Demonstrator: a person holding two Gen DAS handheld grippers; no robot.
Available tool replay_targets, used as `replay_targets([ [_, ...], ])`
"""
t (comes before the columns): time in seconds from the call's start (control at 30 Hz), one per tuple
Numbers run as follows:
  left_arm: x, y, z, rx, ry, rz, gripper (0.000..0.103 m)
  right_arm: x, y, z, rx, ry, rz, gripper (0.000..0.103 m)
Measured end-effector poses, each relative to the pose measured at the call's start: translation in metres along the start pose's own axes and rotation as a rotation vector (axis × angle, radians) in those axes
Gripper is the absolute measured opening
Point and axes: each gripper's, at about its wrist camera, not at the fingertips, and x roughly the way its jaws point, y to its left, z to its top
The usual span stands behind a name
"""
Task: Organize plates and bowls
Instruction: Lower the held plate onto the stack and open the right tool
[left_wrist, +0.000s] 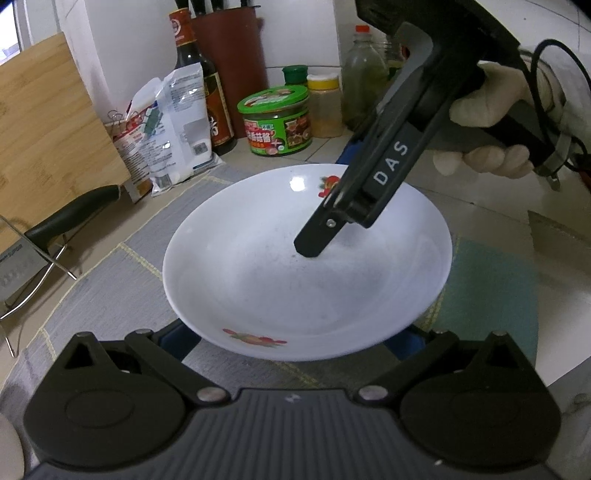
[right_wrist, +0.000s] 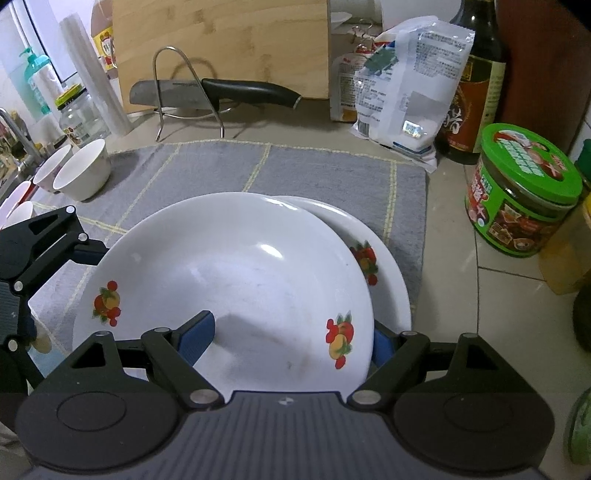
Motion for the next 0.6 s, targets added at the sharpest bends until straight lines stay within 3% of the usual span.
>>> replay_targets([
  [0.6,-0.001,0.005,-0.004,0.008,-0.026,-0.019,0.102,0.009,0.013,0.011,-0.010,0.100,-0.063,0.101],
])
